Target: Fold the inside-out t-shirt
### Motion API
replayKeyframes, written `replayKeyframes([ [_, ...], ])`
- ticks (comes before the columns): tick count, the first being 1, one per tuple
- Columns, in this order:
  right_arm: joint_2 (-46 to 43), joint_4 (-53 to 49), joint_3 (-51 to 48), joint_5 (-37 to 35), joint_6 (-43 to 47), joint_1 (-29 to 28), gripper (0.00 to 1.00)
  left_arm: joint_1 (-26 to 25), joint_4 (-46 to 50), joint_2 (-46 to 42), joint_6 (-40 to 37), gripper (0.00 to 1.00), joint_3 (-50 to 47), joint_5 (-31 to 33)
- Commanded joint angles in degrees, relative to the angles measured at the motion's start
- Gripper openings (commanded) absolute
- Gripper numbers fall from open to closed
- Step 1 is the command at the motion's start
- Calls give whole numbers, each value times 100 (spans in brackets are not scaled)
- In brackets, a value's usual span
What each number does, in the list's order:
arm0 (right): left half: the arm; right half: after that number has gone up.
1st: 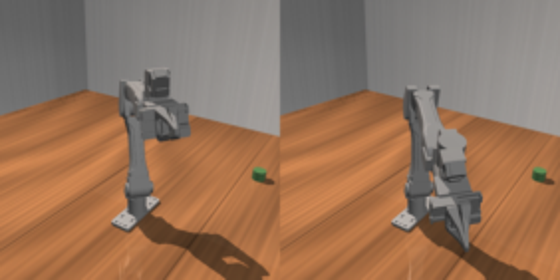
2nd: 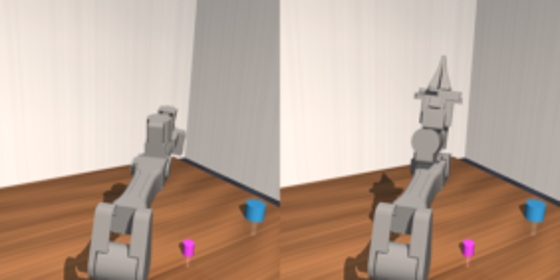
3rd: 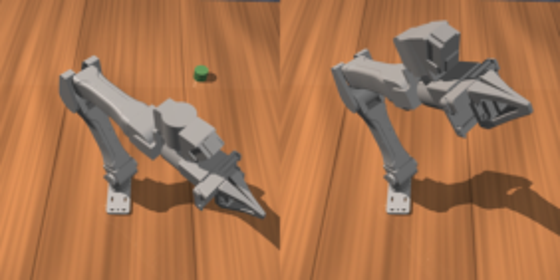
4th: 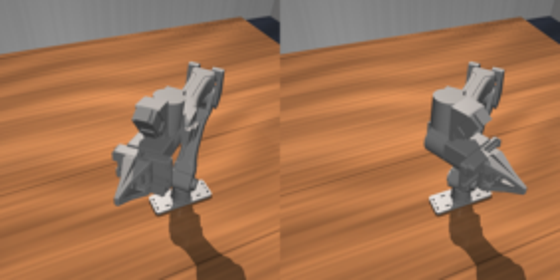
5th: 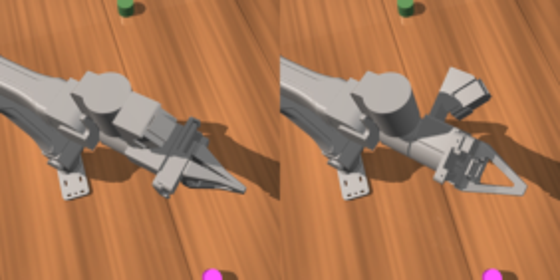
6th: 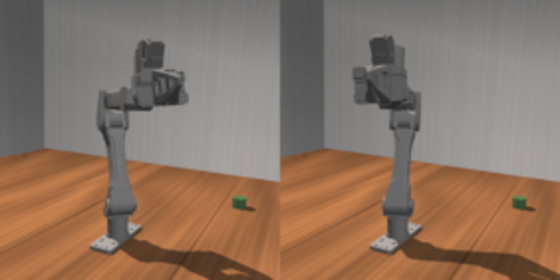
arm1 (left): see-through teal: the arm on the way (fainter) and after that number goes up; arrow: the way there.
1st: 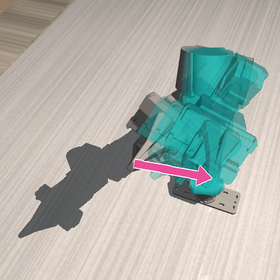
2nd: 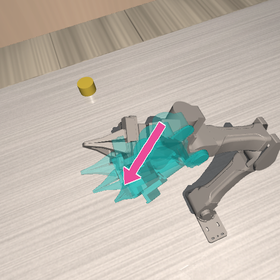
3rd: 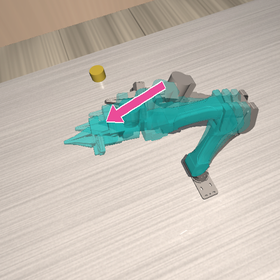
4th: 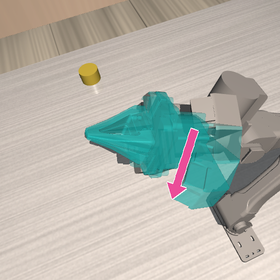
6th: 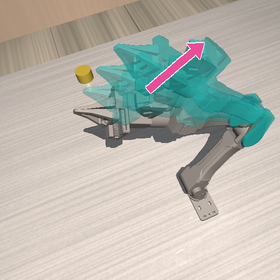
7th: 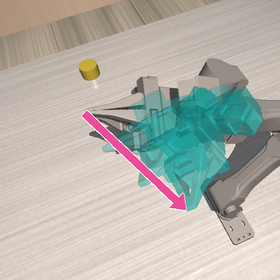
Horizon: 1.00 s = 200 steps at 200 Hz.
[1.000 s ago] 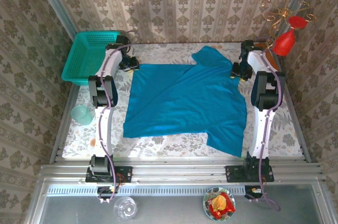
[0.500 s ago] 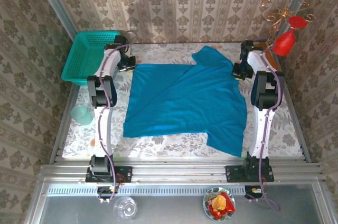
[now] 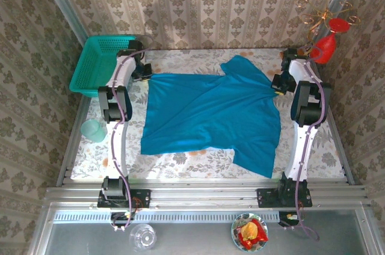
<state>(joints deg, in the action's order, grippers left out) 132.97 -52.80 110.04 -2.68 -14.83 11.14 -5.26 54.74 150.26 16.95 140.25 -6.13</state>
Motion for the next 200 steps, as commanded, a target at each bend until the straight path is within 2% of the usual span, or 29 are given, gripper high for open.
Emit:
replayKeyframes([
  [1,-201,-191,79,-600,-18,47,0,190,91,-167,185,0,168,440],
  [16,-242,-205,79,-535,-11,42,0,183,75,-160,192,0,204,376],
  [26,-307,-214,70,-362,-3,23,3,176,26,-167,186,0,205,220],
  [39,-466,-223,-19,-372,-23,-46,9,160,4,-183,193,0,222,70],
  [56,-805,-173,-266,-266,-105,-94,22,110,-12,-266,162,0,223,-104],
  [77,-1337,-52,-767,-57,-216,-136,32,22,3,-493,118,17,182,-126],
  [108,-2216,86,-1889,150,-342,-232,37,-98,10,-980,50,27,-155,-140],
  [144,-3381,241,-3600,200,-467,-368,38,-348,-95,-1924,-186,27,-1390,-134],
  [174,-4121,424,-4894,315,-576,-441,38,-532,-631,-2873,-234,16,-3181,-348],
  [200,-4456,773,-5707,571,-687,-578,38,-666,-939,-3200,-227,8,-4187,-530],
])
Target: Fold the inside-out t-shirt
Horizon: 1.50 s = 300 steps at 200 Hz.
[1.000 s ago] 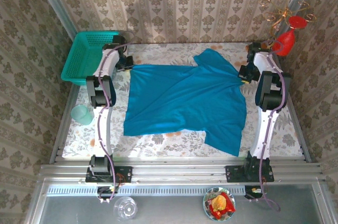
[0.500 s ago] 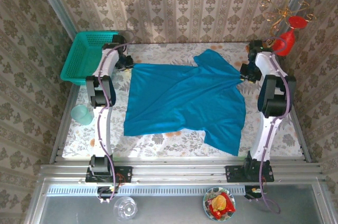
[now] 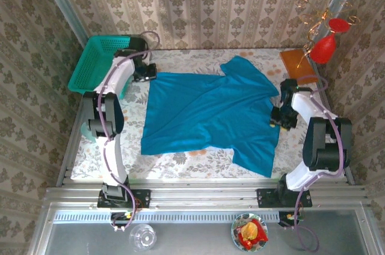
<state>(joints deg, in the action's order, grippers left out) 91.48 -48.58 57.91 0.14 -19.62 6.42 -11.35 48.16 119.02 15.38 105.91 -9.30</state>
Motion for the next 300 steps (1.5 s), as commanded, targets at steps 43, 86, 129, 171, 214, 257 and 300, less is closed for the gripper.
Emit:
replayKeyframes([
  [43,-191,438,-642,-185,-403,-312,38,-130,-487,17,-161,3,-1538,-256],
  [86,-54,592,-605,-349,-568,-413,37,-6,-533,180,-228,2,-1747,-29],
  [129,286,485,-532,-721,-679,-413,34,124,-527,347,-255,2,-1731,-46],
  [171,-90,452,-895,-709,-883,-206,0,313,-528,485,-169,1,-1723,-62],
  [214,-879,496,-1404,-814,-1162,201,0,467,-475,552,-114,0,-1671,-48],
  [257,-1342,389,-1583,-1024,-1570,500,0,546,-457,587,-88,0,-1635,-79],
  [300,-1587,-77,-1622,-1639,-2179,519,0,538,-448,578,-35,0,-1622,-11],
])
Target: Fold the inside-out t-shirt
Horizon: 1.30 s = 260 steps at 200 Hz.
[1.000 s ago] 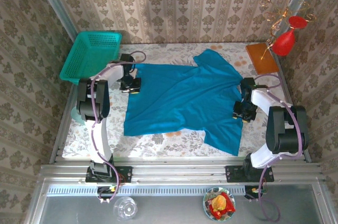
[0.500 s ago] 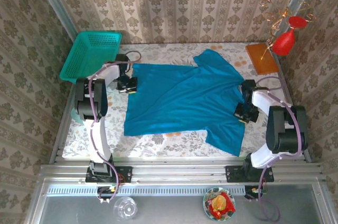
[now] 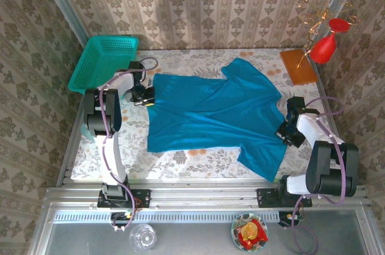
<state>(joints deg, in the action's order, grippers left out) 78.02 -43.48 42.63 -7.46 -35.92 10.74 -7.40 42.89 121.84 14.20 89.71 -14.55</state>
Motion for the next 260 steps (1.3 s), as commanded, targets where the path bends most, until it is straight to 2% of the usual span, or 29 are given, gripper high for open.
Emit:
replayKeyframes([
  [1,-246,-597,-100,-888,-570,86,0,142,79,296,83,0,0,518],
  [55,-977,-819,-335,-1219,-1082,86,0,195,175,320,68,0,123,734],
  [80,-966,-569,-413,-853,-920,86,0,220,151,419,36,0,345,544],
  [100,-859,-524,-340,-277,-713,15,13,93,125,234,-9,6,526,356],
  [119,-998,-660,-263,-219,-752,-305,30,-90,105,-271,-6,13,503,321],
  [133,-1158,-815,-229,-246,-840,-515,36,-227,156,-736,36,17,343,382],
  [157,-1455,-1081,-194,-290,-933,-750,40,-424,300,-1680,195,22,-306,707],
  [190,-1682,-1264,-180,-238,-975,-1006,40,-693,394,-2994,704,23,-1920,1192],
  [217,-1685,-1298,-176,-172,-986,-1091,40,-942,368,-3943,1318,27,-3126,1202],
  [260,-1581,-1244,-160,-141,-982,-1239,40,-1301,492,-4577,2272,31,-4412,1263],
])
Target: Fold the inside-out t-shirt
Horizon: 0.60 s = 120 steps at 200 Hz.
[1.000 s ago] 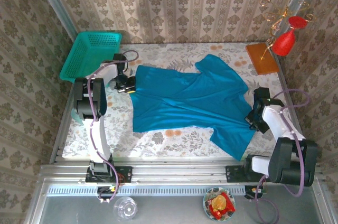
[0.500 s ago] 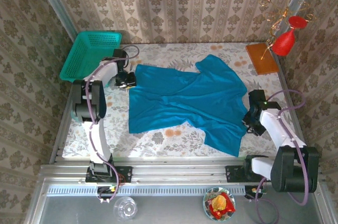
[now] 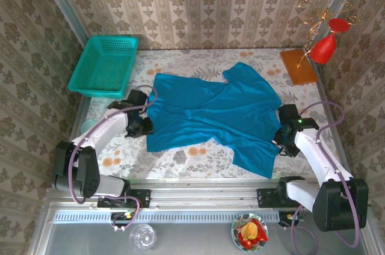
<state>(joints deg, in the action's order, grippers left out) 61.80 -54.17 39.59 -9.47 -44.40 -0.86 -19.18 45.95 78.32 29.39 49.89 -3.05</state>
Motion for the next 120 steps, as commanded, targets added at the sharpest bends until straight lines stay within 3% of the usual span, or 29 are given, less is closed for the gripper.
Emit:
replayKeyframes([
  [1,46,-174,140,60,-136,-79,40,-131,182,-228,770,31,-451,103],
  [34,143,-102,141,95,-139,-133,40,-300,-246,-237,1012,35,-936,-328],
  [83,159,-124,180,95,-112,-164,40,-369,-559,169,922,35,-1076,-433],
  [120,116,-215,154,99,-160,-191,40,-372,-637,507,903,22,-1172,-334],
])
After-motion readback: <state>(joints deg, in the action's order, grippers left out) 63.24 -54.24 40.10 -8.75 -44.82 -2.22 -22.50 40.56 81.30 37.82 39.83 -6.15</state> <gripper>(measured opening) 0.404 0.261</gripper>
